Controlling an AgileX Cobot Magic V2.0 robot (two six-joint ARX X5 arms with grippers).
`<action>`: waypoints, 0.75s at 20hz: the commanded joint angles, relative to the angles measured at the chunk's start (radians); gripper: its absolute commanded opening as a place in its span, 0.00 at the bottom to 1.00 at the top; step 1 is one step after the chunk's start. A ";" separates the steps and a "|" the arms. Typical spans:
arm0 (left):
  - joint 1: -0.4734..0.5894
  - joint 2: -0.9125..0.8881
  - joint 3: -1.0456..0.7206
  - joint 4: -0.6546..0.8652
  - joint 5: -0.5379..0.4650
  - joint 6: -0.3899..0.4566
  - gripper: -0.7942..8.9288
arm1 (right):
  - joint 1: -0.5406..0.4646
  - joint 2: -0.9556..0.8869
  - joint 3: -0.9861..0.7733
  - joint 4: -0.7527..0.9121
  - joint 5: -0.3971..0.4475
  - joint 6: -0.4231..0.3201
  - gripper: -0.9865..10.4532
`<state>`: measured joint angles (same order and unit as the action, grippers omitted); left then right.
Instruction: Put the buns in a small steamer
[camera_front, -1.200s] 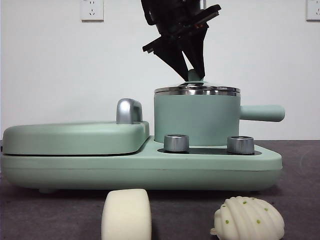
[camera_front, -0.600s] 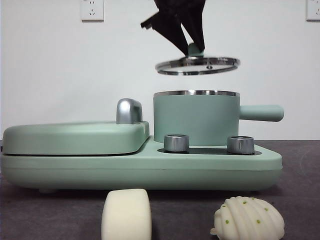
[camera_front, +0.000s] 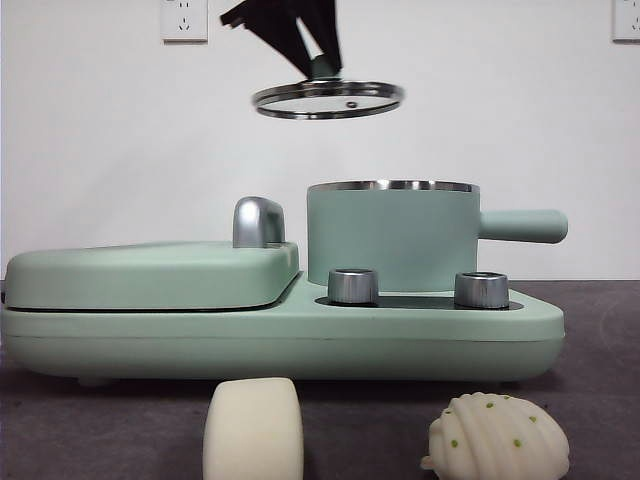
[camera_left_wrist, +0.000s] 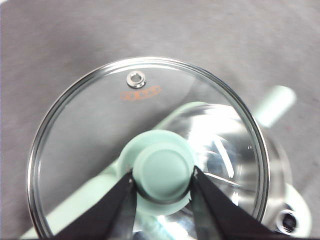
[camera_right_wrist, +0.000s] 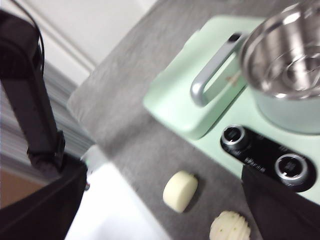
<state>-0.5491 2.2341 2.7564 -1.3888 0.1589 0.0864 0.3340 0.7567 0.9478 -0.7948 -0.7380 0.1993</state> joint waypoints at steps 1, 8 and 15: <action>0.033 0.016 0.047 0.020 0.001 0.002 0.14 | 0.157 0.088 0.049 0.017 0.110 0.065 0.51; 0.151 0.016 0.047 0.023 0.001 0.003 0.14 | 0.560 0.449 0.172 0.036 0.484 0.227 0.51; 0.266 0.016 0.047 0.019 0.001 -0.001 0.14 | 0.722 0.740 0.184 0.060 0.533 0.316 0.51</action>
<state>-0.2764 2.2341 2.7564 -1.3880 0.1577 0.0860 1.0428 1.4792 1.1103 -0.7418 -0.2077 0.4950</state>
